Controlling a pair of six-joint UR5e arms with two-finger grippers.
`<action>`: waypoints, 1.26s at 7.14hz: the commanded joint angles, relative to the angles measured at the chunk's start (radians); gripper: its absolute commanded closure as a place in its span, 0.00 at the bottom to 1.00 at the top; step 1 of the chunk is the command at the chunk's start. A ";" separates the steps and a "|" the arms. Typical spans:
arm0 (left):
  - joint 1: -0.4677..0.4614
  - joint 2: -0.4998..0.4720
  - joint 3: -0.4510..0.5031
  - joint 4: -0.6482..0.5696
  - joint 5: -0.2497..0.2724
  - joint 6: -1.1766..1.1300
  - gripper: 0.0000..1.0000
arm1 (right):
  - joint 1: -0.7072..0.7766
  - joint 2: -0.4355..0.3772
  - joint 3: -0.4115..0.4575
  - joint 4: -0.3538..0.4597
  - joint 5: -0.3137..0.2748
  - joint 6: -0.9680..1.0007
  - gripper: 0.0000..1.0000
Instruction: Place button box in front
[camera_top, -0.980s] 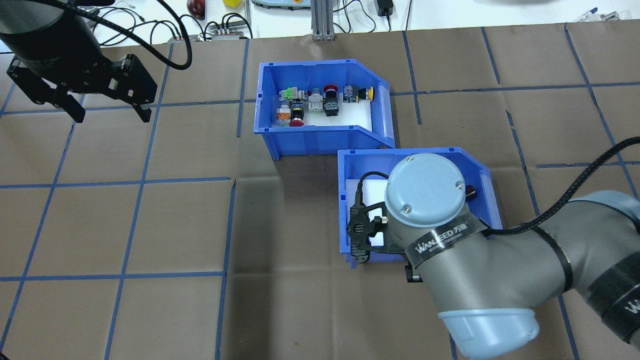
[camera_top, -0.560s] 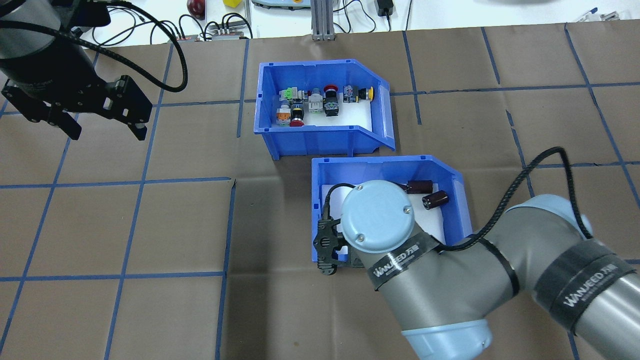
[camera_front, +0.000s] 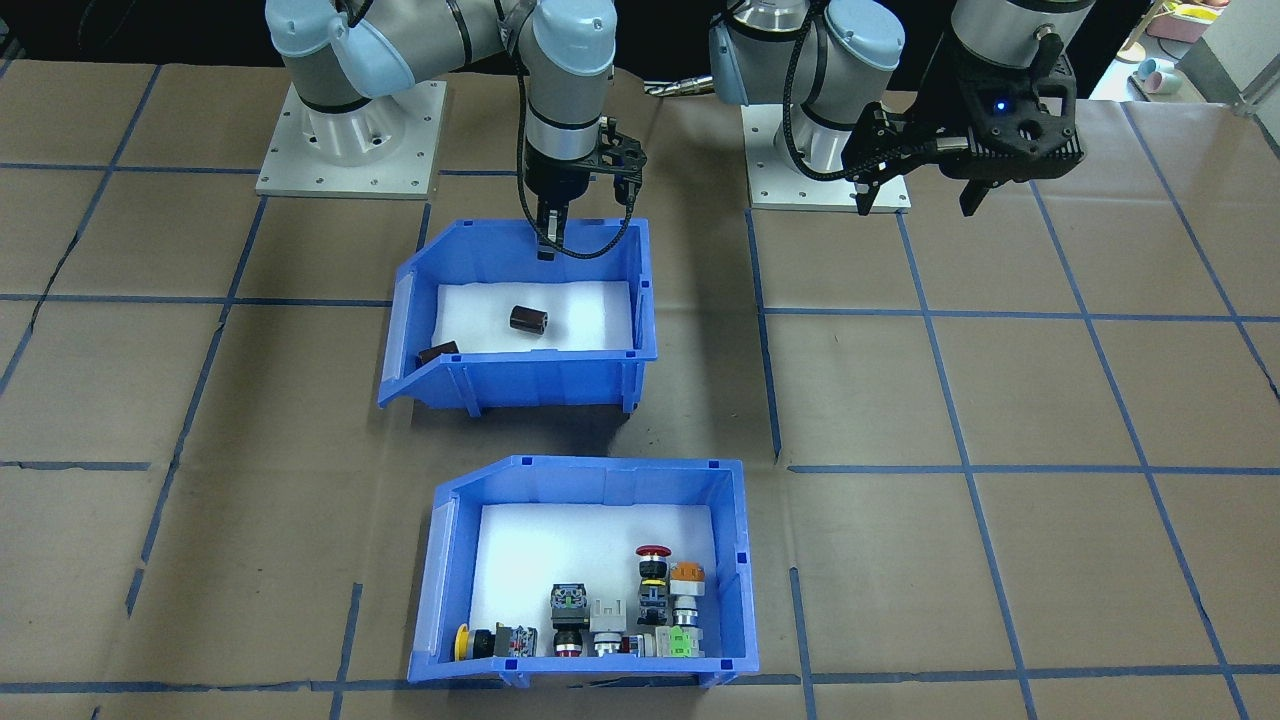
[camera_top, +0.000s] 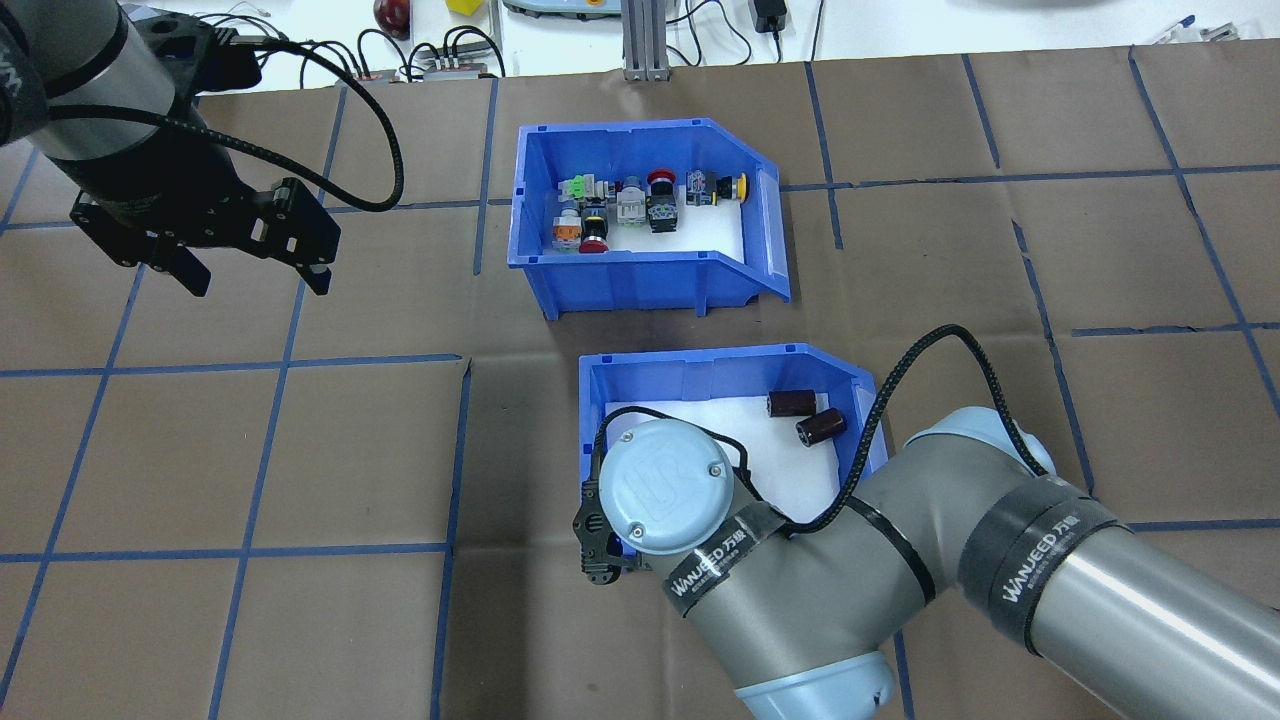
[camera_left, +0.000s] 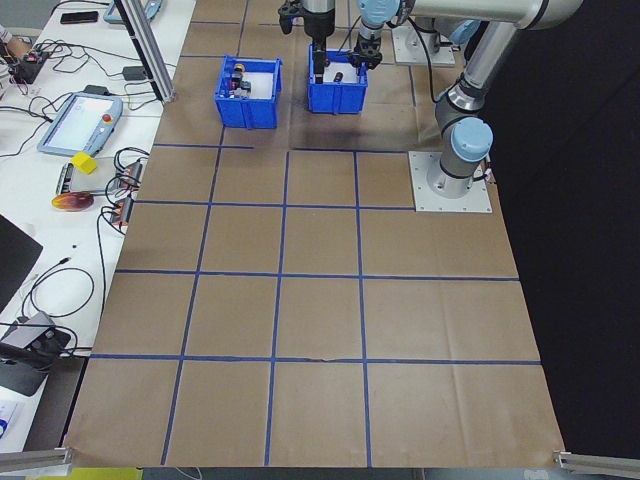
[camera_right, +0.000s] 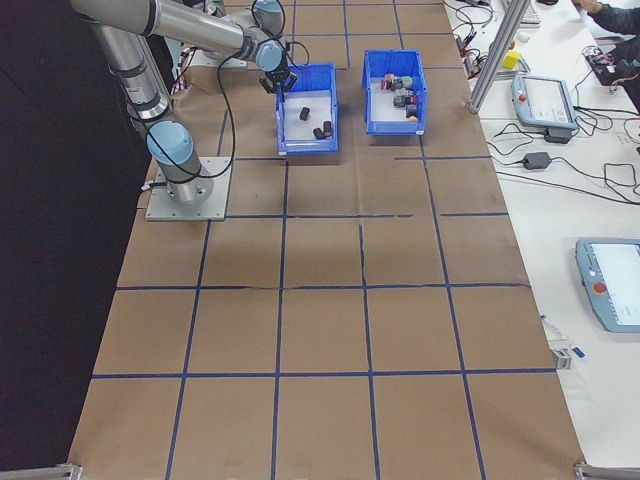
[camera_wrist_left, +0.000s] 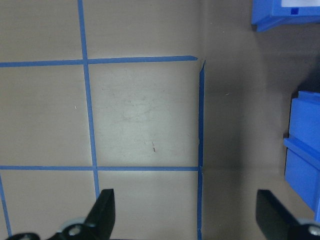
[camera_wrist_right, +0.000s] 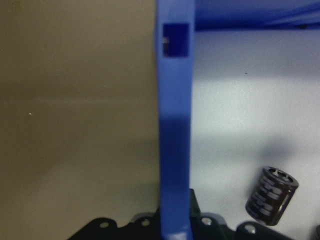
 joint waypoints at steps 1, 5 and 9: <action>0.000 0.003 -0.001 0.002 0.000 -0.001 0.01 | -0.001 -0.003 -0.002 0.004 0.000 -0.001 0.00; 0.000 0.006 -0.003 0.003 0.001 0.007 0.01 | -0.035 -0.057 -0.127 0.110 0.003 -0.002 0.00; 0.000 0.006 -0.003 0.003 0.001 0.012 0.01 | -0.395 -0.071 -0.328 0.291 0.015 0.091 0.00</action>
